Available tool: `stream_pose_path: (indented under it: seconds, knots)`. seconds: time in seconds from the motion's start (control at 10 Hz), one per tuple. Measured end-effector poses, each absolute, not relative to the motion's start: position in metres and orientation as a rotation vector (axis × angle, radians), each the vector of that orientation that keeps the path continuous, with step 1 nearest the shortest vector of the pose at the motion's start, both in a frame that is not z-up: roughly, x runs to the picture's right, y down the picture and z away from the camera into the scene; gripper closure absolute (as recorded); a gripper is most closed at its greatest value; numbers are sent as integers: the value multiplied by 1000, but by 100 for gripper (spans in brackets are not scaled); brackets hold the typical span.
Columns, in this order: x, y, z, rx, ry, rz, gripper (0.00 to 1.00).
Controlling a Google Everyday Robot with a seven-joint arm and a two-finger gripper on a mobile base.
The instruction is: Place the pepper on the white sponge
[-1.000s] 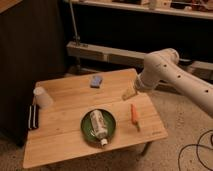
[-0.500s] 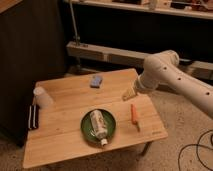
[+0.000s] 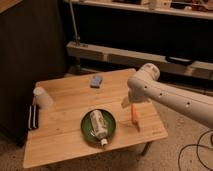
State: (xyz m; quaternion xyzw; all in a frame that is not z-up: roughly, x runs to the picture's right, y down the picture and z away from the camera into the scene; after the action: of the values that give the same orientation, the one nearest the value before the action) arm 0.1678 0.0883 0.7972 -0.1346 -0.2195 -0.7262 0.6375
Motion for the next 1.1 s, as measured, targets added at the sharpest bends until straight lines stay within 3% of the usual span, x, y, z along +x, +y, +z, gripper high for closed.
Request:
stream_pose_path:
  seconds: [0.2,0.9,1.1]
  knots:
    - [168,101,819,-276,-595,-1614,20]
    - [165,134,863,-418,-632,-1609,20]
    - [166,140,867,-438,-648,-1603,33]
